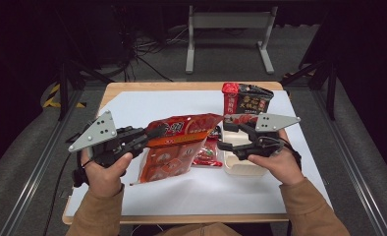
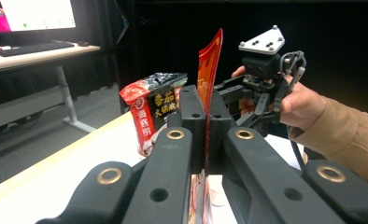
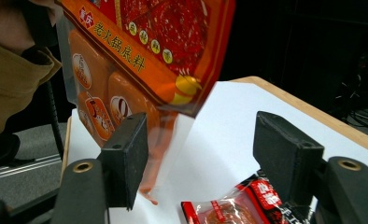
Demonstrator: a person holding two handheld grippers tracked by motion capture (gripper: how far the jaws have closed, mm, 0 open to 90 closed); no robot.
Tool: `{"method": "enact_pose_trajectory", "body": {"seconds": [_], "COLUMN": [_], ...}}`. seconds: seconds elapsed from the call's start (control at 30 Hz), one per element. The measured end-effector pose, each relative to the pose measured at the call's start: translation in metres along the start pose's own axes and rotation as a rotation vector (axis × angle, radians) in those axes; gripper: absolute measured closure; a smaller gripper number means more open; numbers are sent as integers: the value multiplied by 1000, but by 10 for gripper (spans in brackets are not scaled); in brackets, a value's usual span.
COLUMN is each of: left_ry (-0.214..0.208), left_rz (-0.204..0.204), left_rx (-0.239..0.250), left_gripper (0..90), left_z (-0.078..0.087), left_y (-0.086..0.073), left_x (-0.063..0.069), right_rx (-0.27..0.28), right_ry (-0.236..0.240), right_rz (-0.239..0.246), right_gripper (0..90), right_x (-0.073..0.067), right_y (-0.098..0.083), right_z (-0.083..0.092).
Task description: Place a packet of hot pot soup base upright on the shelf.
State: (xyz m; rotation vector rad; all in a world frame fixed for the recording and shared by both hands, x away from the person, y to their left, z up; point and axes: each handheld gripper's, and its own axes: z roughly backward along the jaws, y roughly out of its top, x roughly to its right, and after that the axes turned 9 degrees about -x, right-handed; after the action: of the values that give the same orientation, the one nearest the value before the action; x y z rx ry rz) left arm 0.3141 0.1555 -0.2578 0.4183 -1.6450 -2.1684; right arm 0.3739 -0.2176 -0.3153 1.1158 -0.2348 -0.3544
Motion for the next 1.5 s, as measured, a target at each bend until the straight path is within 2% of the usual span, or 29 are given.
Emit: {"method": "enact_pose_trajectory", "body": {"seconds": [0.4, 0.57, 0.77, 0.93, 1.17, 1.37, 1.5], "left_ry": [-52, -68, -92, -97, -103, -103, -110], "left_rz": [-4, -13, -40, -41, -33, -36, -47], "left_rx": [23, 26, 47, 54, 60, 66, 70], "left_gripper": [900, 900, 900, 900, 900, 900, 900], "left_z": [-8, -11, -13, -13, -13, -13, -13], "left_y": [1, 1, 1, 0, -1, -2, -1], "left_x": [6, 8, 10, 11, 11, 10, 10], "right_rx": [27, 40, 43, 52, 90, 101, 106], "right_ry": [58, 90, 122, 160, 221, 250, 271], "right_rz": [13, 11, 37, 45, 24, 16, 5], "right_gripper": [328, 316, 291, 290, 324, 370, 370], "right_x": [-8, -9, -13, -16, -17, -17, -17], "right_y": [-2, -3, -4, -4, -7, -9, -11], "right_z": [-24, -29, -36, -40, -45, -46, -48]}}
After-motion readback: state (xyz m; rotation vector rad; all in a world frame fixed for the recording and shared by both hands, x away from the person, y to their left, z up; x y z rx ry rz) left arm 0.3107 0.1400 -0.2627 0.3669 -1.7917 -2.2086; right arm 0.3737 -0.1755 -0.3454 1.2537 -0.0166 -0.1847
